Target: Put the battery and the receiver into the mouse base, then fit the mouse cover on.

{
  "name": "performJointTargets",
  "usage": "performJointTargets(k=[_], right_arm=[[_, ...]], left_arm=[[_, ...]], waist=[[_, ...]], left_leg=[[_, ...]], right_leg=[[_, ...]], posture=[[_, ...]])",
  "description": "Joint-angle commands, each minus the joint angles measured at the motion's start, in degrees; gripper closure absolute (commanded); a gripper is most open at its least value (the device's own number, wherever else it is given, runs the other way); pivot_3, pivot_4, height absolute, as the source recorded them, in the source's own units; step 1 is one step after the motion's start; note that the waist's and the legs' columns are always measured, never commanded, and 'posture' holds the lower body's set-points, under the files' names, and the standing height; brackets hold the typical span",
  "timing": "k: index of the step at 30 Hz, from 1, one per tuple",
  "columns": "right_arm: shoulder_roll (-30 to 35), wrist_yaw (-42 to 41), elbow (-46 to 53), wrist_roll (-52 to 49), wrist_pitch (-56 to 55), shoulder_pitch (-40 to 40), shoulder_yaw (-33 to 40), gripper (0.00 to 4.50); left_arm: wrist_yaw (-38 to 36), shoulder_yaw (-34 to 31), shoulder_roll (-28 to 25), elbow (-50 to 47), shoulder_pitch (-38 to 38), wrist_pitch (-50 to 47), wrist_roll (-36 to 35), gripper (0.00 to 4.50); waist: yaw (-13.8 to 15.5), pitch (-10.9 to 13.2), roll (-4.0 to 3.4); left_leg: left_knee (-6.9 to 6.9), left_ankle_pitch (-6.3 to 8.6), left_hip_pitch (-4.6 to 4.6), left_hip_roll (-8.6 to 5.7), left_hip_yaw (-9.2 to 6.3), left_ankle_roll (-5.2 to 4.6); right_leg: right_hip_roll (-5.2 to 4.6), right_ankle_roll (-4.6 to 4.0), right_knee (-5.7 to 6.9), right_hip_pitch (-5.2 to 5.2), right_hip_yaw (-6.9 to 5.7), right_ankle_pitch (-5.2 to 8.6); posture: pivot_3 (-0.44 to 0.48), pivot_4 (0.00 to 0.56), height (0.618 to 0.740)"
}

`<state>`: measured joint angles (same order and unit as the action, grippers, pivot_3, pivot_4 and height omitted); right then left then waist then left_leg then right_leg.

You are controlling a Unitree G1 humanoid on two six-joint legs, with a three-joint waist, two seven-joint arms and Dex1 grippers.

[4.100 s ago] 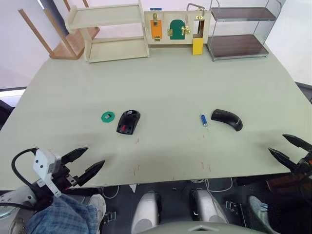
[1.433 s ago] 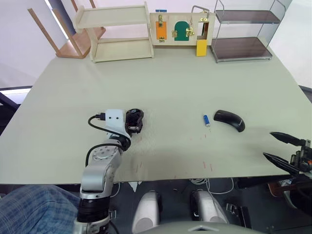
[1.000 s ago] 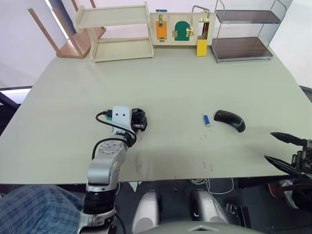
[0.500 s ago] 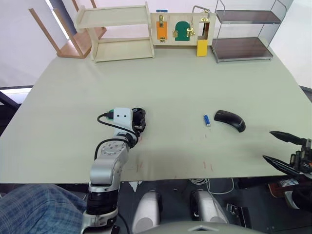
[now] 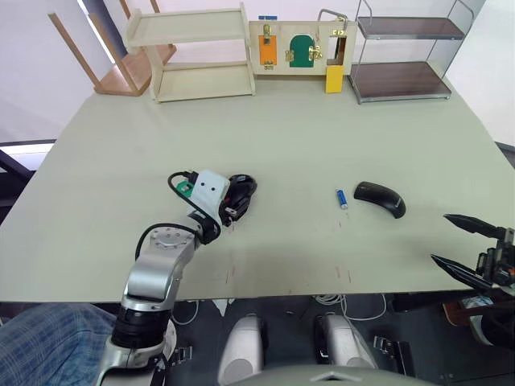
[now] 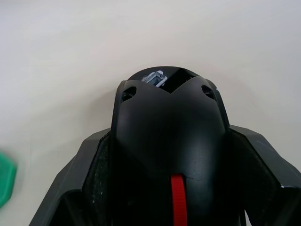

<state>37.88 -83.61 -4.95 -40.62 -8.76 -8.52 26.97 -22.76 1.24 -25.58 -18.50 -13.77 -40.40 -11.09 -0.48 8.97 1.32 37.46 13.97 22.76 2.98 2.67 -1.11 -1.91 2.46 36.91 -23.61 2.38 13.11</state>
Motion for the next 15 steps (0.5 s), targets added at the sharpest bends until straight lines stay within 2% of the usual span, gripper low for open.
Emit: performJointTargets(k=[1,11,15], right_arm=[[-0.35,1.33,3.00,-1.15,0.23,-0.87,1.52,0.00],[-1.13,3.46,5.82,-1.22,1.04,-0.83,0.70,0.00],[-1.07,3.72,6.73,-1.24,1.56,-0.34,0.23,0.00]], left_arm=[[-9.21,4.27,-3.41,0.38,-3.76,4.94,-0.94,1.56],[-33.73,16.10,-10.01,6.63,-11.20,17.23,-0.76,1.56],[-40.37,18.27,-11.49,8.03,-12.25,19.05,-1.24,1.56]], waist=[[0.07,0.00,0.00],[-0.18,0.00,-0.02],[-0.19,0.00,-0.02]], left_leg=[[0.00,0.00,0.00,-0.01,0.00,0.00],[-0.01,0.00,-0.01,0.00,0.02,0.00],[0.00,0.00,-0.01,0.01,0.03,-0.01]], right_leg=[[0.00,0.00,0.01,0.00,0.00,0.00],[0.03,0.00,0.00,-0.02,0.03,0.01],[0.03,0.00,0.01,-0.01,0.04,0.01]], posture=[[0.000,0.150,0.740],[0.000,0.150,0.740],[0.000,0.150,0.740]])
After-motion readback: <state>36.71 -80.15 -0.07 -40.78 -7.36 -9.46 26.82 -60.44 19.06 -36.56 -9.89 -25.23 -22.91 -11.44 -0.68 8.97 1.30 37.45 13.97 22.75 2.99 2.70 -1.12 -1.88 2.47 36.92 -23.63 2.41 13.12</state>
